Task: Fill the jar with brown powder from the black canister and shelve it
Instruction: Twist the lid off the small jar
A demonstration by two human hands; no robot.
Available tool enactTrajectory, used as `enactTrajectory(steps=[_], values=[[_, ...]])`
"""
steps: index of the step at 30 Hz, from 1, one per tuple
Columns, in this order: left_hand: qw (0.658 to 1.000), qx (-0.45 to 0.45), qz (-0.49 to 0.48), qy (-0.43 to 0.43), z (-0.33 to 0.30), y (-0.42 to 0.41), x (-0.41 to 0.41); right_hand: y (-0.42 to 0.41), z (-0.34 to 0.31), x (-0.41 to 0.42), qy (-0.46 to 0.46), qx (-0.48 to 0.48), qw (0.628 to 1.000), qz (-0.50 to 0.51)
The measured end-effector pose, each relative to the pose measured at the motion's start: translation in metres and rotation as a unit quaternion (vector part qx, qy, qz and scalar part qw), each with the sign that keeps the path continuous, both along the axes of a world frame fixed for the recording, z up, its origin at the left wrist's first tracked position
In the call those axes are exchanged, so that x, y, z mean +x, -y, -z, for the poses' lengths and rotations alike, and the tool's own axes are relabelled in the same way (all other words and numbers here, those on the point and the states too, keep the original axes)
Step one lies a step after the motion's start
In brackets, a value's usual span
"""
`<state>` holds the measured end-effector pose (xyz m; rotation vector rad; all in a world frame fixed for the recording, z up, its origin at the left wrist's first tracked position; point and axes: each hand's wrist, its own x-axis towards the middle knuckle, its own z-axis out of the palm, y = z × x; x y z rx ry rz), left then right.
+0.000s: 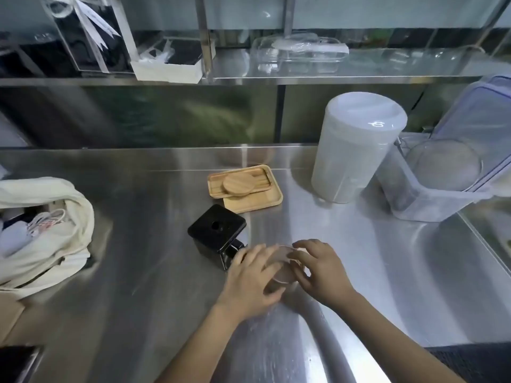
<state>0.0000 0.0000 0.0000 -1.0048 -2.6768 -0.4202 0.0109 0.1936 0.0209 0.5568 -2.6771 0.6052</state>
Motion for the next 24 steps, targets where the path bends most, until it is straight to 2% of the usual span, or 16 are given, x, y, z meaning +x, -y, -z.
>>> enactTrajectory(steps=[2, 5, 8, 11, 13, 15, 18, 20, 24], values=[[1.000, 0.024, -0.011, 0.018, 0.007, -0.001, 0.000, 0.001, 0.005, 0.000, 0.019, 0.018, 1.000, 0.005], [0.995, 0.082, -0.029, 0.039, 0.020, -0.002, 0.000, 0.003, 0.010, 0.003, 0.108, 0.013, 0.994, 0.010], [0.978, 0.149, -0.069, 0.125, 0.023, -0.008, -0.001, 0.008, 0.008, -0.001, 0.171, -0.008, 0.985, 0.033], [0.940, 0.230, -0.085, 0.236, 0.031, -0.018, -0.004, 0.016, 0.008, -0.006, 0.195, -0.019, 0.980, 0.046], [0.902, 0.293, -0.086, 0.305, 0.037, -0.024, -0.006, 0.018, 0.008, -0.008, 0.196, -0.020, 0.979, 0.057], [0.871, 0.314, -0.105, 0.363, 0.045, -0.027, -0.009, 0.019, 0.009, -0.009, 0.202, -0.007, 0.977, 0.068], [0.844, 0.327, -0.115, 0.410, 0.059, -0.026, -0.013, 0.017, 0.012, -0.011, 0.207, -0.009, 0.976, 0.065], [0.841, 0.326, -0.132, 0.411, 0.064, -0.026, -0.015, 0.016, 0.012, -0.012, 0.201, -0.019, 0.978, 0.058], [0.871, 0.290, -0.117, 0.378, 0.062, -0.025, -0.019, 0.014, 0.011, -0.018, 0.180, -0.005, 0.983, 0.026]])
